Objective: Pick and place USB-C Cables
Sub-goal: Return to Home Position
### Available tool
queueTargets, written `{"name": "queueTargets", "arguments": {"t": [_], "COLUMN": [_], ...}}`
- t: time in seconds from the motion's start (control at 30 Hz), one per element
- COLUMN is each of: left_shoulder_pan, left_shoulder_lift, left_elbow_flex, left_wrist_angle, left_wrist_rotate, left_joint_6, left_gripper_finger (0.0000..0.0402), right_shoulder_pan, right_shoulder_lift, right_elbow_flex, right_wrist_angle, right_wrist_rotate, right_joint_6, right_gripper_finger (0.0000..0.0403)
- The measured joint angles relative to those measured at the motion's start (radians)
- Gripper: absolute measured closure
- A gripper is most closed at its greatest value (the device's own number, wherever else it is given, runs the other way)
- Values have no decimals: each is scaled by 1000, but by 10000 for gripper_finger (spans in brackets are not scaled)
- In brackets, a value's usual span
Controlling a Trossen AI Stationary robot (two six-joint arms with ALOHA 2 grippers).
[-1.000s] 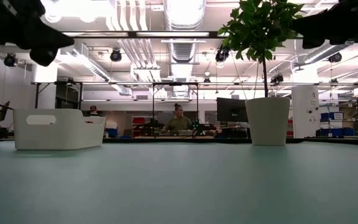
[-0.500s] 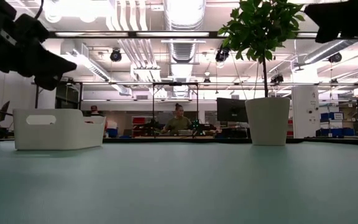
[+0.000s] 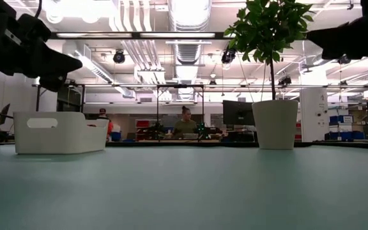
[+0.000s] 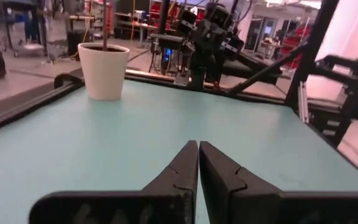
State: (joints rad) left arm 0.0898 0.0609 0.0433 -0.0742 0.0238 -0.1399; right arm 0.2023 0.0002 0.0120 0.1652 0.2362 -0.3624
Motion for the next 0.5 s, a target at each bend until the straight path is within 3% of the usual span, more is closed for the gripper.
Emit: {"name": "queueTargets", "arguments": {"t": [0.2, 0.4, 0.5], "left_shoulder_pan": [0, 0, 0], "left_shoulder_lift": [36, 76, 95], "left_elbow_flex": [-1, -3, -7], "left_wrist_angle": [0, 11, 30], "left_wrist_rotate": [-28, -33, -36], "left_joint_6": [-44, -36, -36], "left_gripper_finger": [401, 401, 401], "right_shoulder_pan": [0, 0, 0], "right_shoulder_lift": [4, 22, 35], "right_elbow_flex": [0, 0, 0], "right_wrist_angle": [-19, -40, -37], "right_wrist_rotate": [-42, 266, 348], "right_joint_6": [46, 258, 331], "right_gripper_finger": [376, 376, 376]}}
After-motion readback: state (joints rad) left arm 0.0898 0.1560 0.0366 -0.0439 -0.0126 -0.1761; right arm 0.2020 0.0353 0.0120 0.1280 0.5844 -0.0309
